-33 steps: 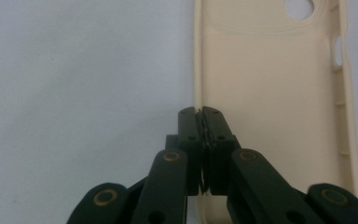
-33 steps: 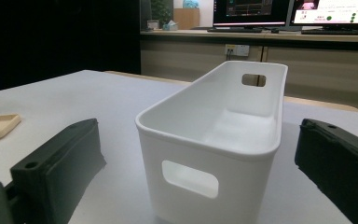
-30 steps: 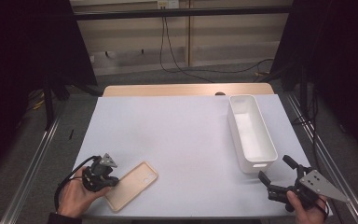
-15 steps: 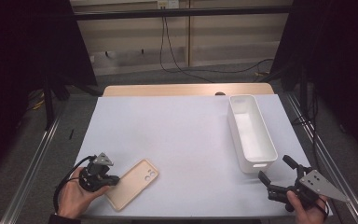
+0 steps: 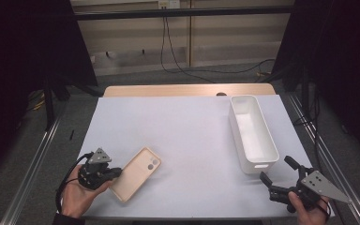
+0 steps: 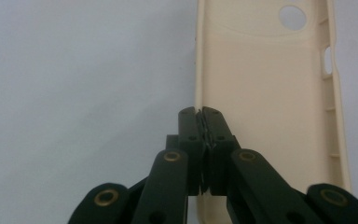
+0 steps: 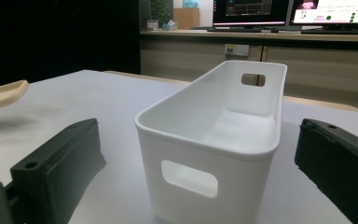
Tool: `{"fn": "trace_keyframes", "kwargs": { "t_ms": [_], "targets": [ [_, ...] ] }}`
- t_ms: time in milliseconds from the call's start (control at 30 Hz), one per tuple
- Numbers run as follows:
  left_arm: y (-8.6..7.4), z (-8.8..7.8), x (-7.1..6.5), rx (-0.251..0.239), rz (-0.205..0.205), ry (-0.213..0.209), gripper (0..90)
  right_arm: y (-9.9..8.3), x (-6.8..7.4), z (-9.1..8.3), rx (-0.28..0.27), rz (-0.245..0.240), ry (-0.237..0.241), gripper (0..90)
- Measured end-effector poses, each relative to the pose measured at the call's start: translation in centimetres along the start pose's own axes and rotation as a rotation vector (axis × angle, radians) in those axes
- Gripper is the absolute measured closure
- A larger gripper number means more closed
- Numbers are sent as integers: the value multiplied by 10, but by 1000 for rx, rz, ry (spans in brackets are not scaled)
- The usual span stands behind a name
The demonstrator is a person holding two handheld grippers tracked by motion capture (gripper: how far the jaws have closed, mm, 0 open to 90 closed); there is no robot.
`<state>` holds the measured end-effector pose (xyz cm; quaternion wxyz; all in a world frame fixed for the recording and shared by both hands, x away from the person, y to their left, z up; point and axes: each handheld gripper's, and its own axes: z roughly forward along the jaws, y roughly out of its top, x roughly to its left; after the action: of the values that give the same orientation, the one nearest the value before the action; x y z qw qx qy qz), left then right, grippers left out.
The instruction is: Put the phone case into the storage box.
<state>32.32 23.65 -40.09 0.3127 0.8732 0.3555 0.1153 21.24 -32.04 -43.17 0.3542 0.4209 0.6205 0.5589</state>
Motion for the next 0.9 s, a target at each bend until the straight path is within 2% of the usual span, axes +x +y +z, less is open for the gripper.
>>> {"fn": "trace_keyframes", "kwargs": {
  "t_ms": [67,167,267,400,600,733,900],
  "targets": [
    [0,-1,0,-23,-4,11,878,0,0,0,0,0,0,0],
    [0,-2,1,-59,-30,0,877,0,0,0,0,-1,0,0],
    [0,-4,0,-93,-39,6,878,0,0,0,1,1,0,0],
    [1,-6,-2,-149,-40,34,878,0,0,0,1,0,2,0],
    [6,-5,-6,-202,-45,52,878,0,0,1,1,6,1,0],
    [7,-6,-8,-243,-71,51,878,0,0,1,2,8,3,0],
    [11,-7,-12,-283,-70,55,878,0,0,1,3,12,2,0]
  ]
}}
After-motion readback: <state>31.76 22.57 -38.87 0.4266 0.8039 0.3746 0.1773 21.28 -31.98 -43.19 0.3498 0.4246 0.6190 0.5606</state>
